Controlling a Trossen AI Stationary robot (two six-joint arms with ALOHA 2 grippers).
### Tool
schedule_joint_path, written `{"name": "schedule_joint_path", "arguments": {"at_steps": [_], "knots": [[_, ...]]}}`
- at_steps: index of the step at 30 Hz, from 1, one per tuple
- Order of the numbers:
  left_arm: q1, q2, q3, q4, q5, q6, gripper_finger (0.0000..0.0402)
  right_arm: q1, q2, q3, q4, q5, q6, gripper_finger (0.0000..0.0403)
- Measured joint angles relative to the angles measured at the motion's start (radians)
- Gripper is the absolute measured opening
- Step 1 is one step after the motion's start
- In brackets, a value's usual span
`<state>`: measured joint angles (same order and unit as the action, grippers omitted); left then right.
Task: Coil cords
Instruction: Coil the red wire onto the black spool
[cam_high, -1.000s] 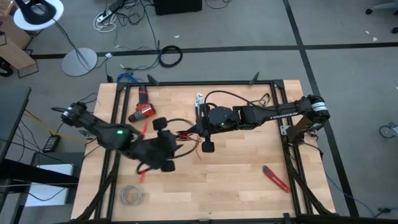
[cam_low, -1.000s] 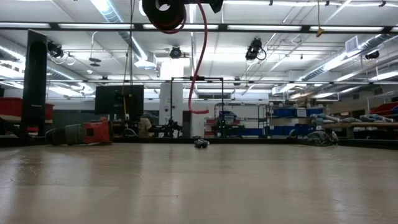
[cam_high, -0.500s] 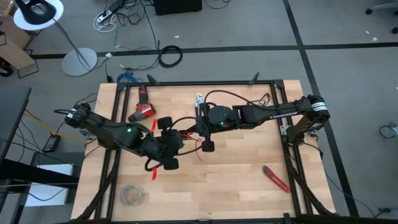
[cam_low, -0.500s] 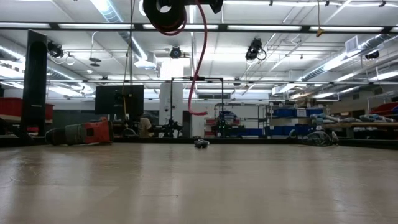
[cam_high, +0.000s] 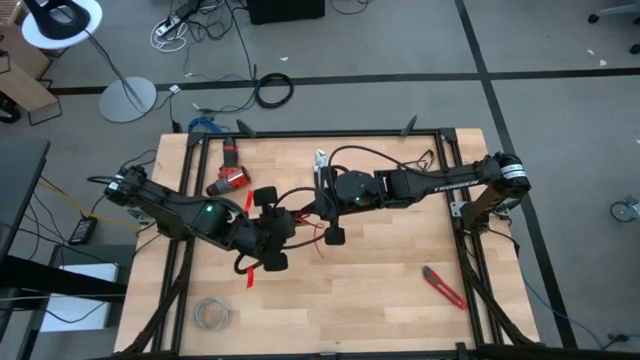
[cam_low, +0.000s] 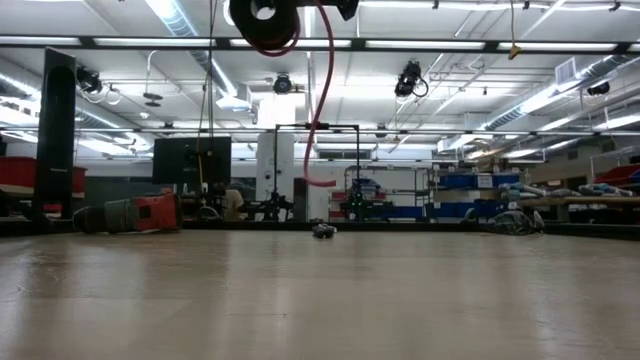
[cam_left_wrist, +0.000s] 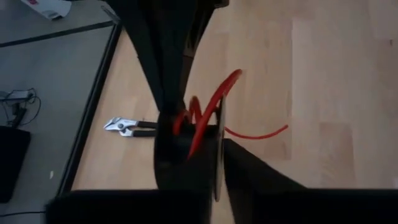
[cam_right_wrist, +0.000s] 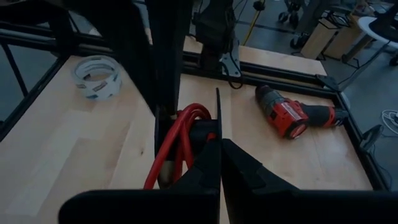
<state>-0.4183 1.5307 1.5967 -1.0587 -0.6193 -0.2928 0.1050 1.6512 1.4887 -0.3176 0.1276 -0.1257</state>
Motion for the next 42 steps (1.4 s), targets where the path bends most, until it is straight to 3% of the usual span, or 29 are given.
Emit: {"name": "schedule_joint_path", "arguments": {"at_steps": [2,9,22,35,42], "knots": [[0.001,0.000,0.000,-0.008,0.002,0.000,0.0010,0.001,0.000,0.000,0.005,0.001,-0.002,0.0000],[0.001,0.000,0.000,-0.017,0.017,-0.009,0.0003,0.010,0.000,0.000,0.035,-0.018,-0.019,0.0000],[0.071,0.000,-0.004,-0.014,0.283,-0.085,0.0001,0.053,-0.004,0.002,0.143,-0.016,-0.060,0.0048],[0.131,-0.025,-0.072,0.134,0.431,-0.077,0.0000,0.143,-0.018,0.002,0.021,0.216,-0.004,0.0060],[0.165,-0.101,-0.260,0.390,0.458,-0.082,0.0000,0.220,-0.018,0.001,-0.073,0.481,0.107,0.0059]]}}
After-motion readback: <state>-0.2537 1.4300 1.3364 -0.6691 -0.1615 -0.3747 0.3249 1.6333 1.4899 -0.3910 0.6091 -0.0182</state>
